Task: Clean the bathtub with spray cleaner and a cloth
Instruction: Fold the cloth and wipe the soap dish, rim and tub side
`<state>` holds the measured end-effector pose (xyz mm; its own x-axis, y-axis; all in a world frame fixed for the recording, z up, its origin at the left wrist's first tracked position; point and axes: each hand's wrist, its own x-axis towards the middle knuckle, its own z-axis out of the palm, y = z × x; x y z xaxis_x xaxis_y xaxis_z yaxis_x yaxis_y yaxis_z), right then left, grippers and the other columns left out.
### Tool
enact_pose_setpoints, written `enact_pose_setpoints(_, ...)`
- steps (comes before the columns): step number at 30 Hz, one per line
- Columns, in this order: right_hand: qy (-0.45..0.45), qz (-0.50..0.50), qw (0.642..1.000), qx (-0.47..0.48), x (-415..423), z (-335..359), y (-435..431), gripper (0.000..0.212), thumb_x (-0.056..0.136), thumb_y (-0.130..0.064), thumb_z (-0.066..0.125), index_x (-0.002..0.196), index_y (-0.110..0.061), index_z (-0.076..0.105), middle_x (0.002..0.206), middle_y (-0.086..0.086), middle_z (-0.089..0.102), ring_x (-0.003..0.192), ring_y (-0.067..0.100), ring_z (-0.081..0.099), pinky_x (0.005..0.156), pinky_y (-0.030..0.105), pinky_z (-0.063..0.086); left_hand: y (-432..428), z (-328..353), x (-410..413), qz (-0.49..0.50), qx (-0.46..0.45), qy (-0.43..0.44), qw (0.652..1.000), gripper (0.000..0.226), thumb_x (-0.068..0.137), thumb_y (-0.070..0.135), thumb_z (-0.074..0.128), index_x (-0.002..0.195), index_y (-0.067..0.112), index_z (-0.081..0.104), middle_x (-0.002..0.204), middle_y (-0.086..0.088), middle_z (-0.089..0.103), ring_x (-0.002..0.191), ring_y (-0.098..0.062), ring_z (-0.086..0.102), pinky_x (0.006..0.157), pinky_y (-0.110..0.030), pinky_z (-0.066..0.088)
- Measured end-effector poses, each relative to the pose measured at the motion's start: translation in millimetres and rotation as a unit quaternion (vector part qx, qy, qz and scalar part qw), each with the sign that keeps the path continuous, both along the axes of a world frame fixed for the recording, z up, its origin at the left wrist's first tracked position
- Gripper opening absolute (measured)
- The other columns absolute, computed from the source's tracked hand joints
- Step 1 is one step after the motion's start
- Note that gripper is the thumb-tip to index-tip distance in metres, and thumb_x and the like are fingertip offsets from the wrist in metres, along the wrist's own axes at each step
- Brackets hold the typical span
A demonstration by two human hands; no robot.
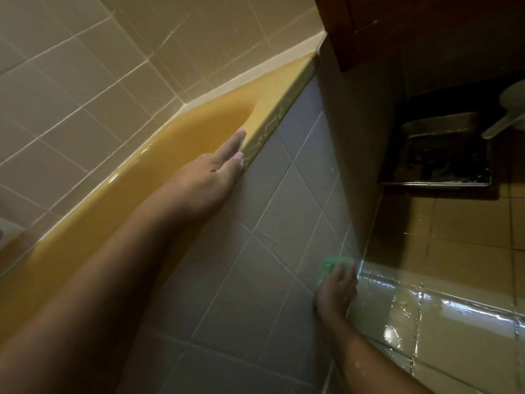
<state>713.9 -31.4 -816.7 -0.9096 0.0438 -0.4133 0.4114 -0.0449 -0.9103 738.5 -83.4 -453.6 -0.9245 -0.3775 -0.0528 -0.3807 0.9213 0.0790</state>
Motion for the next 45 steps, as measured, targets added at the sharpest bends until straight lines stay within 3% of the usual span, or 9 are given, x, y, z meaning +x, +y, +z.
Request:
enact_pose_setpoints(4,-0.106,-0.025,0.994,-0.002,-3.2,18.6,0.0,0.053,0.107,-0.036,0.028,0.139,-0.001,0.054,0.147,0.027,0.049,0.130,0.046,0.049,0.104,0.051,0.037,-2.7,0.2,-2.4,-0.002,-0.003,0.005,1.000,0.052,0.111,0.053,0.025,0.159,0.056,0.008,0.168,-0.002,0.030,0.152,-0.026,0.032,0.120,-0.034,0.022)
enact_pose_setpoints(7,0.073,-0.060,0.995,-0.019,2.1,96.4,-9.7,0.075,0.097,-0.056,0.024,0.152,-0.013,0.047,0.153,0.017,0.049,0.136,0.035,0.045,0.110,0.044,0.034,-2.8,0.6,-3.3,-0.006,0.009,0.008,1.000,0.053,0.109,0.057,0.023,0.161,0.052,0.010,0.168,-0.002,0.031,0.153,-0.026,0.031,0.121,-0.034,0.022)
enact_pose_setpoints(11,0.358,-0.062,0.931,-0.030,-7.1,198.2,-8.6,0.058,0.106,-0.042,0.032,0.155,-0.013,0.045,0.151,0.012,0.051,0.133,0.028,0.047,0.110,0.040,0.034,-1.5,0.5,-3.5,-0.009,0.050,0.027,0.998,0.068,0.099,0.072,0.014,0.162,0.047,0.013,0.170,0.003,0.024,0.156,-0.018,0.022,0.127,-0.033,0.015)
enact_pose_setpoints(17,0.487,-0.006,0.873,-0.029,-68.7,204.6,-5.3,0.060,0.105,-0.040,0.029,0.157,-0.011,0.038,0.158,0.010,0.046,0.143,0.028,0.044,0.118,0.040,0.029,0.4,1.7,-30.8,0.024,0.035,0.006,0.999,0.059,0.105,0.064,0.014,0.162,0.048,0.009,0.166,-0.014,0.033,0.153,-0.030,0.031,0.126,-0.042,0.022)
enact_pose_setpoints(22,0.292,-0.034,0.956,-0.023,-91.3,118.3,-17.1,0.064,0.110,-0.051,0.019,0.156,-0.010,0.039,0.157,0.018,0.045,0.142,0.037,0.045,0.120,0.048,0.033,0.2,2.7,-54.8,0.019,0.035,0.004,0.999,0.052,0.110,0.054,0.018,0.161,0.051,0.009,0.161,-0.013,0.042,0.148,-0.032,0.038,0.118,-0.036,0.026)
enact_pose_setpoints(26,0.122,-0.001,0.992,-0.043,-94.2,34.1,-10.7,0.055,0.109,-0.033,0.018,0.145,0.002,0.042,0.158,0.029,0.038,0.141,0.048,0.043,0.116,0.055,0.037,0.9,1.3,-71.9,0.007,0.001,-0.004,1.000,0.053,0.110,0.052,0.021,0.161,0.051,0.006,0.161,-0.018,0.040,0.148,-0.035,0.037,0.118,-0.037,0.027)
enact_pose_setpoints(35,-0.217,-0.004,0.976,-0.009,-95.4,-64.3,-15.8,0.068,0.108,-0.054,0.020,0.151,-0.008,0.044,0.153,0.023,0.047,0.138,0.043,0.046,0.117,0.052,0.033,-16.9,0.1,-96.8,-0.046,0.056,0.013,0.997,0.054,0.111,0.049,0.028,0.162,0.048,0.012,0.168,0.003,0.028,0.155,-0.019,0.026,0.115,-0.021,0.017)
enact_pose_setpoints(40,0.035,0.003,0.999,0.014,-92.0,53.8,-10.3,0.071,0.104,-0.052,0.017,0.159,-0.010,0.036,0.164,0.015,0.036,0.148,0.034,0.034,0.117,0.040,0.022,-24.3,0.7,-102.9,-0.073,0.093,0.011,0.993,0.059,0.108,0.057,0.030,0.162,0.044,0.011,0.169,0.005,0.024,0.156,-0.017,0.022,0.117,-0.020,0.015)
enact_pose_setpoints(45,0.295,-0.007,0.956,0.008,-103.8,168.3,-11.2,0.079,0.101,-0.063,0.011,0.163,-0.016,0.026,0.167,0.006,0.030,0.151,0.019,0.026,0.122,0.026,0.014,-24.4,1.3,-110.5,-0.077,0.124,0.027,0.989,0.053,0.112,0.045,0.025,0.163,0.041,0.012,0.170,0.006,0.023,0.156,-0.018,0.022,0.120,-0.024,0.015)
